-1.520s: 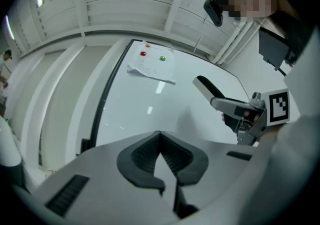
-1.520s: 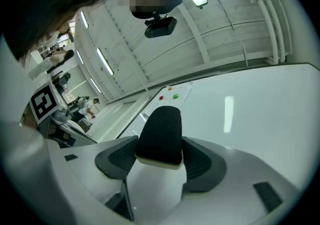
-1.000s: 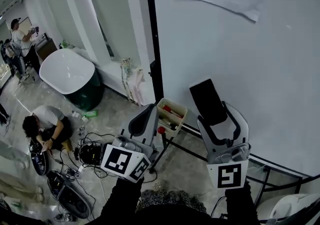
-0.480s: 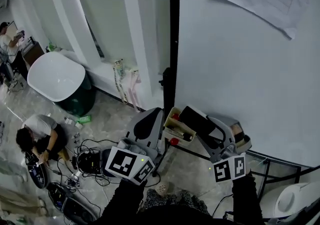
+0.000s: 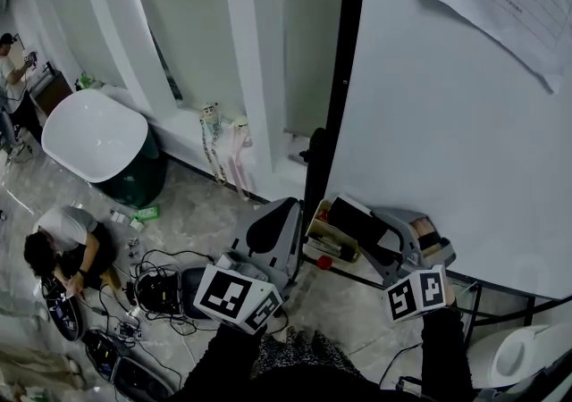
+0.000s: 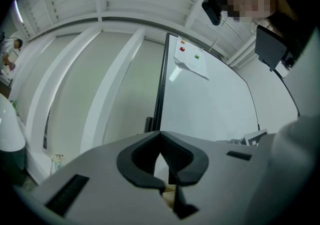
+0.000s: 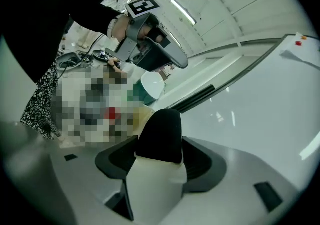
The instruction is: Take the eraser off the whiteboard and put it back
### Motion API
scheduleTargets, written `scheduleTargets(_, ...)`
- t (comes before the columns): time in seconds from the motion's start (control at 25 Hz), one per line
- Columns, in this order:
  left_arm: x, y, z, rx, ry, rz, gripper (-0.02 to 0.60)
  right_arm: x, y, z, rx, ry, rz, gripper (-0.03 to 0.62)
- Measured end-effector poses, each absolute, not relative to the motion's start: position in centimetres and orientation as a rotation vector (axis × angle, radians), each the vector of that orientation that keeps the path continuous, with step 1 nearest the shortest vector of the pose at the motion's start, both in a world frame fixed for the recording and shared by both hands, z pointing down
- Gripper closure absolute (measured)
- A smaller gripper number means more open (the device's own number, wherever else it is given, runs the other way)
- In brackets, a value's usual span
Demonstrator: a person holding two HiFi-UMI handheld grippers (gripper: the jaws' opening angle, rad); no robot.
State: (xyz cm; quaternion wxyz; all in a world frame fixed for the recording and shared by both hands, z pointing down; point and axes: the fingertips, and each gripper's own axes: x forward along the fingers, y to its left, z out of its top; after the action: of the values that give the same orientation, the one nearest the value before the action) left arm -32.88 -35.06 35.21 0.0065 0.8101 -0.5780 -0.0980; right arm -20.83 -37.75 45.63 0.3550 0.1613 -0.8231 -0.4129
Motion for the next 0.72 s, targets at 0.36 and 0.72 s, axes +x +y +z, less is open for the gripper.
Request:
scheduleTargets(0.36,-31.9,-36.1,35.1,2.573,-1.753,-0.316,0.575,-21.5,-38.0,45.9,0.427,-2.113,-1.006,0.313)
scheduleTargets(0.72,-31.5,-36.9,35.2,2.581,-1.727,-0.313,0.575,-21.6,-37.9,45.0,0.463,-2.178,-0.964,0.313)
